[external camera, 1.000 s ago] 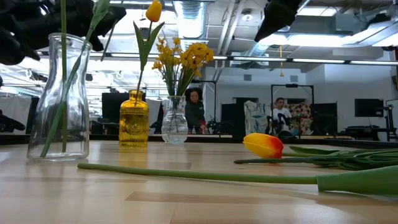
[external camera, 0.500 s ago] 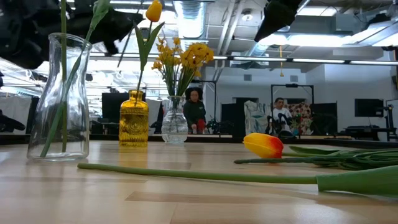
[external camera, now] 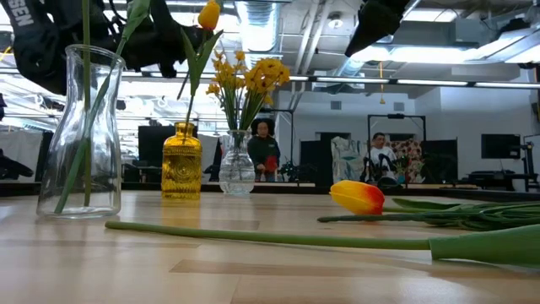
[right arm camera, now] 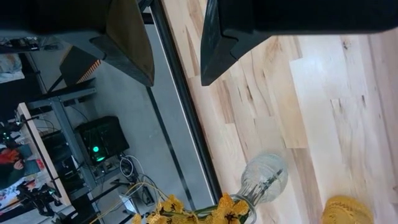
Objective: Sort flowers into vase by color
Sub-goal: Put the top yellow tulip into the yellow vase
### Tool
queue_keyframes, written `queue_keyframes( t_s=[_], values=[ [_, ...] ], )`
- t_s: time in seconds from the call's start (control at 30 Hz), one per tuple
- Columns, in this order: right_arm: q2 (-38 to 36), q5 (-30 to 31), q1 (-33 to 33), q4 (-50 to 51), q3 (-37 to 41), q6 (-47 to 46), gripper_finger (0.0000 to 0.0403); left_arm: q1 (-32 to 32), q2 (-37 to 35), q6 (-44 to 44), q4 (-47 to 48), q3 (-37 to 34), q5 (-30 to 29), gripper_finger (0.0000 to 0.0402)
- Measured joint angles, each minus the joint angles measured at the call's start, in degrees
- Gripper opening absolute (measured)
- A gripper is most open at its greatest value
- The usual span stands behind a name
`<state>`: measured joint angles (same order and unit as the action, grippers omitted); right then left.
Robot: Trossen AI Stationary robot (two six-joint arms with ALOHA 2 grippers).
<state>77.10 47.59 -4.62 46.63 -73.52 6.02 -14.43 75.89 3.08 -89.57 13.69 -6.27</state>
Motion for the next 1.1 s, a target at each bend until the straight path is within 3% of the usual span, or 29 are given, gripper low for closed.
queue_keyframes(
  t_s=[0.43, 1.1],
  values=[
    [0.0, 0.0, 0.0, 0.0, 0.0, 0.0, 0.0156, -0.6, 4.0, -1.9, -0.1, 0.0, 1.5, 0.0],
    [0.0, 0.0, 0.0, 0.0, 0.0, 0.0, 0.0156, -0.6, 4.0, 0.7, -0.1, 0.0, 2.6, 0.0]
  ],
)
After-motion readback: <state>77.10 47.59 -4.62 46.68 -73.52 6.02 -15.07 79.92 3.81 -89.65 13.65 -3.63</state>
